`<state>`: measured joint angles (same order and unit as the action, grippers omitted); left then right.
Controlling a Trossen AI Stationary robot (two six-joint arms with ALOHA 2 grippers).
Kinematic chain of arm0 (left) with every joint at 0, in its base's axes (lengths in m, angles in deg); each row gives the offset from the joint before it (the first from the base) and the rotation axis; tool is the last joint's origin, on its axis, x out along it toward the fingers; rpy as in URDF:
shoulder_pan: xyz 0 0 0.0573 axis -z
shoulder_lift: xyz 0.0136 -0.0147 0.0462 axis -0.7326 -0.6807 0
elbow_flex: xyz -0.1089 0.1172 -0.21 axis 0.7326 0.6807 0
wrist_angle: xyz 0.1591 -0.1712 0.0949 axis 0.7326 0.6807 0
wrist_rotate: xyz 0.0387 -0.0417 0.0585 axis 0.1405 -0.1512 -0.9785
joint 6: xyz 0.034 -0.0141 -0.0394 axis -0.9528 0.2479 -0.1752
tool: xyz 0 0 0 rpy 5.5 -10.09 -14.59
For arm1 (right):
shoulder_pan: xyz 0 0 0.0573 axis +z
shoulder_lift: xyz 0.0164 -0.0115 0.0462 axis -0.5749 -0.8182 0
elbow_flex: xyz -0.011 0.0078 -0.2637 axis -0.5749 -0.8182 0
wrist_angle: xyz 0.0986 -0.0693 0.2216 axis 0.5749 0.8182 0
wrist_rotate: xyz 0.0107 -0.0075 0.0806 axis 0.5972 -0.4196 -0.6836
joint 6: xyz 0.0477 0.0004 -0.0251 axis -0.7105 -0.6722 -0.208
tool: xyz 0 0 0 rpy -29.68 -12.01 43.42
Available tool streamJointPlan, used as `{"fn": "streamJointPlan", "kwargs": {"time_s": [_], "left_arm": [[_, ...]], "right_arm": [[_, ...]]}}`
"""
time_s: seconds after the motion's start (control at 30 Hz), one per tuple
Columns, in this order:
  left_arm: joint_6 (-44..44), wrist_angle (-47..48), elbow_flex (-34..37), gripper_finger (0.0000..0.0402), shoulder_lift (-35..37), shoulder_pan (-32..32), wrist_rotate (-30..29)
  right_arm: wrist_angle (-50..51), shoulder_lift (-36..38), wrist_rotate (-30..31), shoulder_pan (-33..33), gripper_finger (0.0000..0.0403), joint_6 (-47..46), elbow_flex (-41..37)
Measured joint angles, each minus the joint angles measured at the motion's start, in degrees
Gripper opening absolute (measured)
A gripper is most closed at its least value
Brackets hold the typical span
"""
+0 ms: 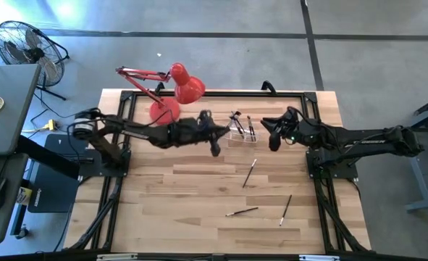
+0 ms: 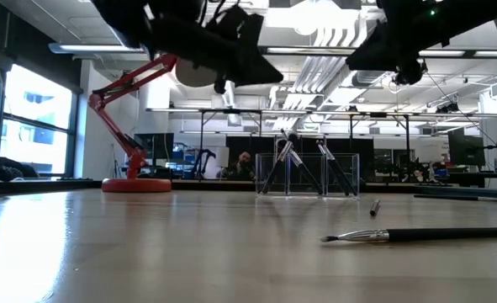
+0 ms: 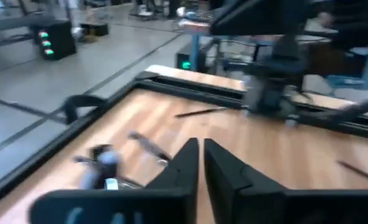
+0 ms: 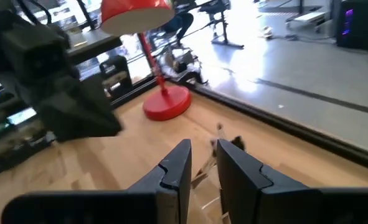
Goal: Put items in baskets/containers
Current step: Put the eyeshadow brush into the transparent organizer
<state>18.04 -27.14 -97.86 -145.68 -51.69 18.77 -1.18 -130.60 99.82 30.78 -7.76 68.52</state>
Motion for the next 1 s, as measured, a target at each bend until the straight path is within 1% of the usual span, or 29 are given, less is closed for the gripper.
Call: {"fn": "streamJointPlan", "kwargs": {"time_s": [0.07,0.17,0.23,0.3,0.4,0.47,0.63,0.7,0.77,0.83,0.9,0.93,1.0], "left_arm": [[1.04,1.47,-0.24,0.0008,0.37,2.71,-2.27],[3.39,7.81,-0.08,0.0009,0.17,6.98,-7.57],[5.69,12.15,-0.08,0.0003,0.16,9.49,-8.98],[10.70,17.15,-0.13,0.0003,0.24,11.40,-9.33],[19.24,25.43,-0.11,0.0001,0.22,13.82,-8.38],[23.19,30.62,-0.11,0.0001,0.22,15.09,-6.85],[28.73,44.99,-0.13,0.0001,1.17,16.83,0.95],[29.77,50.85,-0.17,0.0001,1.20,17.07,4.20],[29.35,57.44,0.04,0.0000,2.43,17.17,5.38],[26.65,59.97,-0.18,0.0000,3.51,17.47,5.18],[23.13,63.27,0.48,0.0000,6.13,17.51,4.00],[21.41,63.73,0.90,0.0000,7.81,17.50,3.83],[18.62,62.21,2.25,0.0000,12.14,17.38,2.69]], "right_arm": [[0.32,0.00,-1.63,0.02,0.0071,0.00,0.01],[1.00,0.00,-4.26,0.02,0.0071,0.00,0.00],[1.78,0.00,-6.16,0.02,0.0071,0.01,0.01],[2.36,0.00,-8.02,0.02,0.0071,0.00,0.00],[3.89,-0.02,-10.20,0.02,0.0071,0.00,0.02],[4.83,-0.02,-11.36,0.02,0.0071,-0.14,0.00],[7.73,-0.02,-13.78,0.30,0.0071,-2.42,0.00],[9.04,-0.12,-14.30,0.95,0.0070,-3.27,0.00],[9.12,-0.89,-14.96,2.21,0.0063,-3.26,0.02],[9.16,-2.48,-14.67,3.90,0.0042,-3.67,0.02],[8.71,-4.83,-13.11,5.94,0.0015,-5.69,0.02],[8.65,-6.30,-12.24,7.03,0.0008,-6.92,0.02],[8.36,-9.56,-10.40,9.18,0.0009,-10.10,0.02]]}}
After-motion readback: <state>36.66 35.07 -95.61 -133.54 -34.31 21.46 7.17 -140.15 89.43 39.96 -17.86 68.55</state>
